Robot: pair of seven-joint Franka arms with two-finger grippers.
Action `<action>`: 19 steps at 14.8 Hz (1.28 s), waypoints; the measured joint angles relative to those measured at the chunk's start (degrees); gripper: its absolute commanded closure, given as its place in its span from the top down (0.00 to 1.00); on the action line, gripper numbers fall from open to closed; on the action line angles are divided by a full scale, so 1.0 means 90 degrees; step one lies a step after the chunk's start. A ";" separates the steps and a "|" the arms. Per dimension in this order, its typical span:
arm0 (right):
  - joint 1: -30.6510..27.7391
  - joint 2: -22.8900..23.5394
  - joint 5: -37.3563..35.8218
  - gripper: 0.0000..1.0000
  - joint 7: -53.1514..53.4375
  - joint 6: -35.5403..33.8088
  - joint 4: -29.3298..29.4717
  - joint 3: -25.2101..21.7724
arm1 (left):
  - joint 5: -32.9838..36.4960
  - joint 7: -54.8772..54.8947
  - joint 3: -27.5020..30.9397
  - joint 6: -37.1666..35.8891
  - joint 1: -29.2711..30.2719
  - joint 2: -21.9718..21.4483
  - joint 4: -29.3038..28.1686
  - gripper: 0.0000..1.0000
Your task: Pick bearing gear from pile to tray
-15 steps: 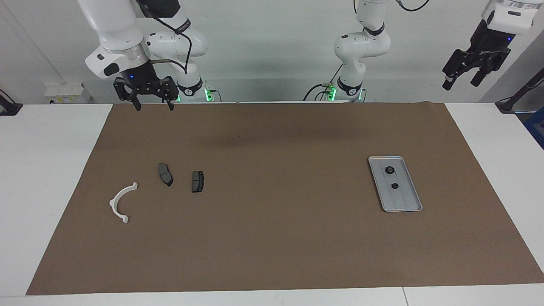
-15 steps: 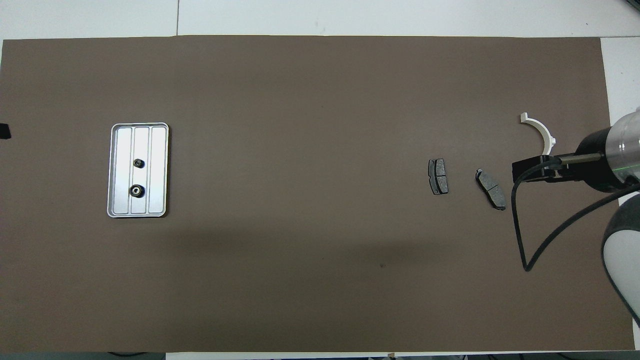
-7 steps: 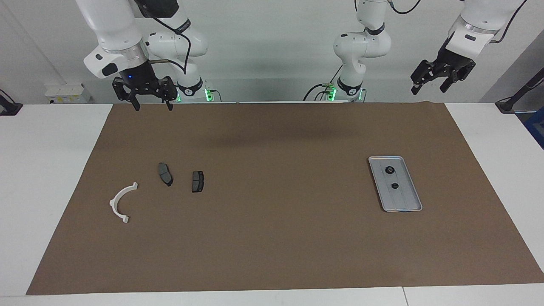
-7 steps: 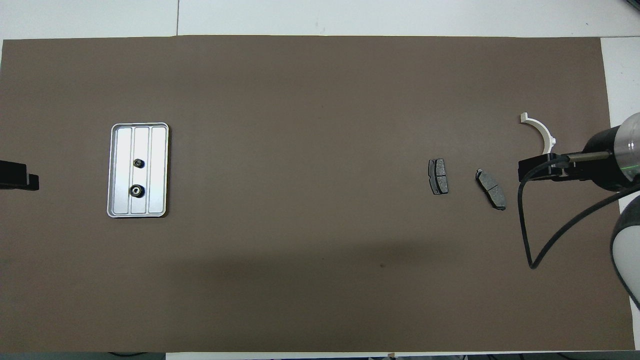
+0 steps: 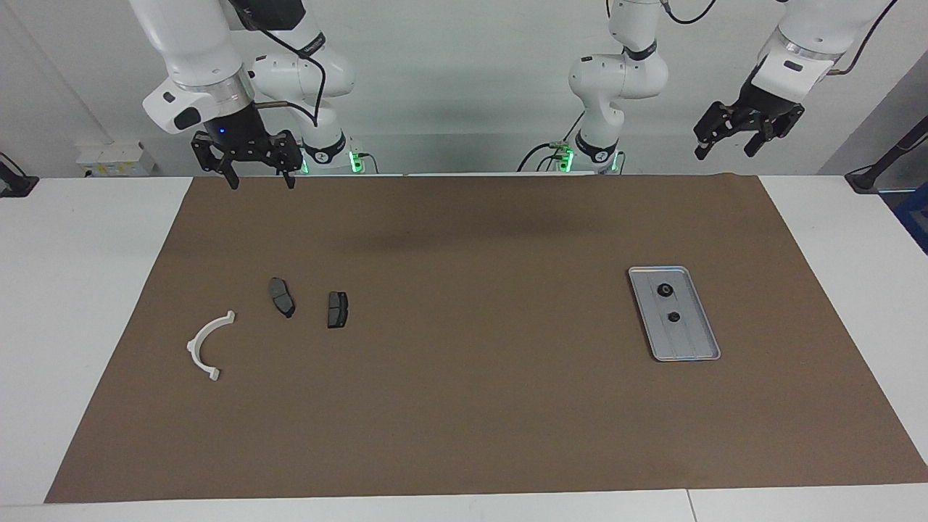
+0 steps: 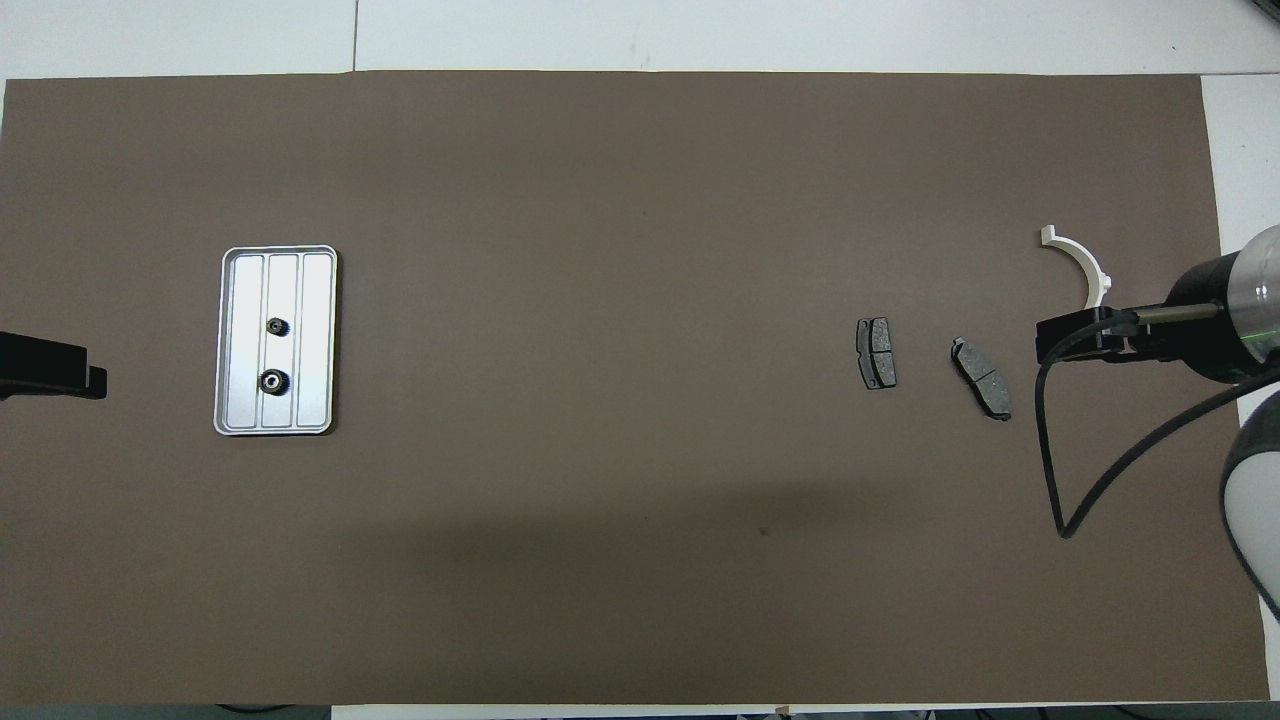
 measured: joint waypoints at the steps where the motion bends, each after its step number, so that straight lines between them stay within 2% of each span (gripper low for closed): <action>1: 0.0000 0.0000 0.0000 1.00 0.0000 0.0000 0.0000 0.0000 | 0.0000 0.0000 -0.0020 0.0011 0.0000 0.0004 -0.0006 1.00; 9: 0.0001 0.0000 0.0000 1.00 0.0000 0.0000 0.0000 0.0001 | 0.0000 0.0054 -0.0060 0.0423 -0.0092 0.0215 -0.0110 1.00; 16: 0.0001 0.0000 0.0000 1.00 0.0000 0.0000 0.0000 0.0001 | 0.0000 0.0491 -0.0135 0.0734 -0.0162 0.0215 -0.0228 1.00; 19: 0.0001 0.0000 0.0000 1.00 0.0000 0.0000 0.0000 0.0001 | 0.0000 0.0437 -0.0131 0.0996 -0.0162 0.0200 -0.0503 1.00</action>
